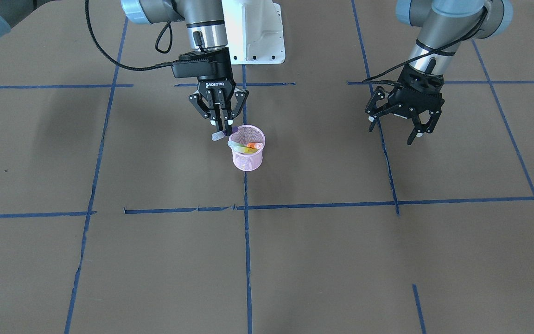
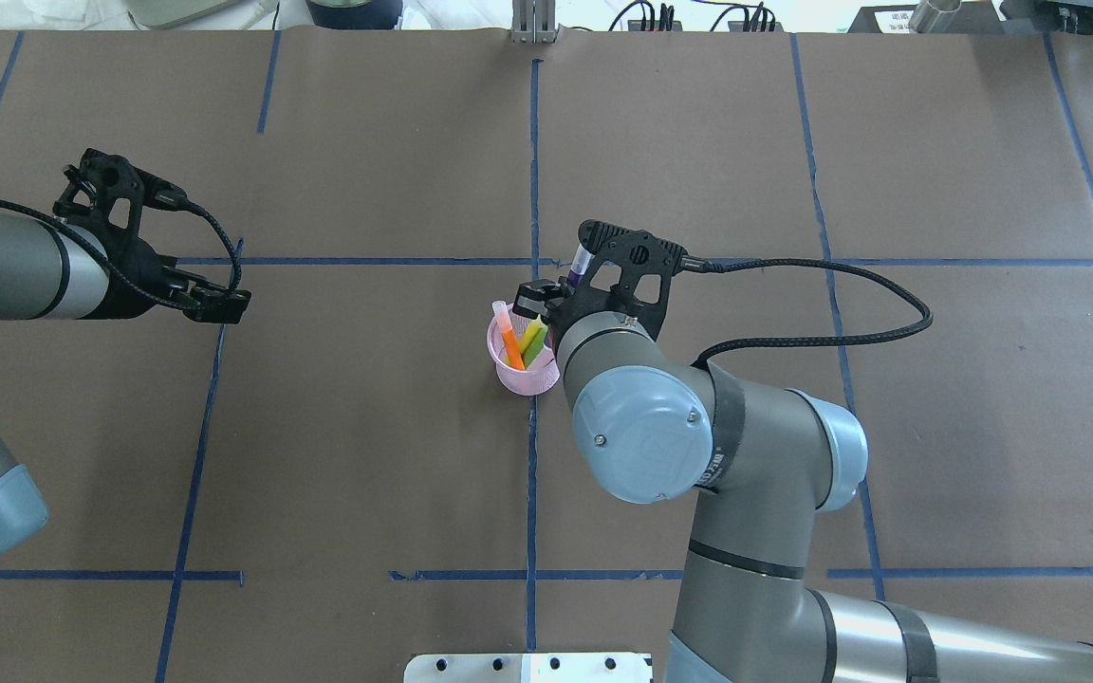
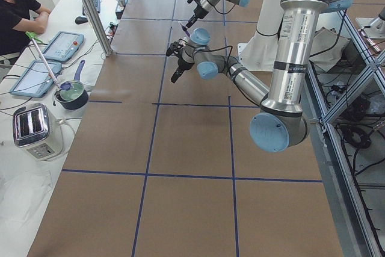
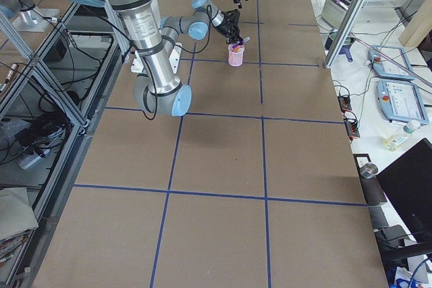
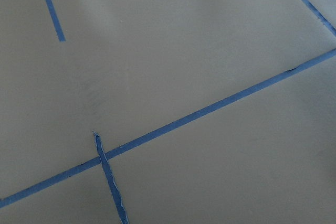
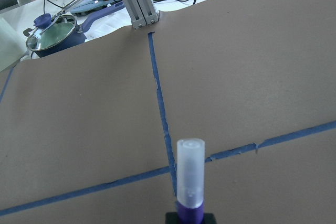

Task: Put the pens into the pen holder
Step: 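Carry the purple marker with the right gripper over the pink cup, then lower the purple marker into the cup and open the right gripper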

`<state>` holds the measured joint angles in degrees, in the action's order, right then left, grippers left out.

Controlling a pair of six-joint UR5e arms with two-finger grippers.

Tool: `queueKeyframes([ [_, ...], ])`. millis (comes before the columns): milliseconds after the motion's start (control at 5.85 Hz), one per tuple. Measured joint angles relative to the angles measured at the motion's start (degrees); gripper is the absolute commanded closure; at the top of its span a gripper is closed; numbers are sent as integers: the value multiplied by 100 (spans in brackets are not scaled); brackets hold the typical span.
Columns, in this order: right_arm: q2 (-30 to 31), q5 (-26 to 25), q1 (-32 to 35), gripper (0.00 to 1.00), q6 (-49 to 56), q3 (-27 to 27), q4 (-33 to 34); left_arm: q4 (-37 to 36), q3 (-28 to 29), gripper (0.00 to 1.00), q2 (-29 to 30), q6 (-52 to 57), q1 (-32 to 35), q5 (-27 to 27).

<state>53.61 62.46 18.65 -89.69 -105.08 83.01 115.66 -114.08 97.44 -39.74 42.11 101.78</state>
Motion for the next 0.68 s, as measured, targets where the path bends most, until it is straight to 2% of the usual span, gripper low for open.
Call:
queueKeyframes([
  [171,-166,-332,-94,86,5,265,3,0,0,0,1,-8,0,-3],
  [342,-229,-578,-164,1,13,415,9,0,0,0,3,-9,-4,-7],
  [684,-248,-732,-245,0,27,464,30,0,6,0,8,-5,-9,-6],
])
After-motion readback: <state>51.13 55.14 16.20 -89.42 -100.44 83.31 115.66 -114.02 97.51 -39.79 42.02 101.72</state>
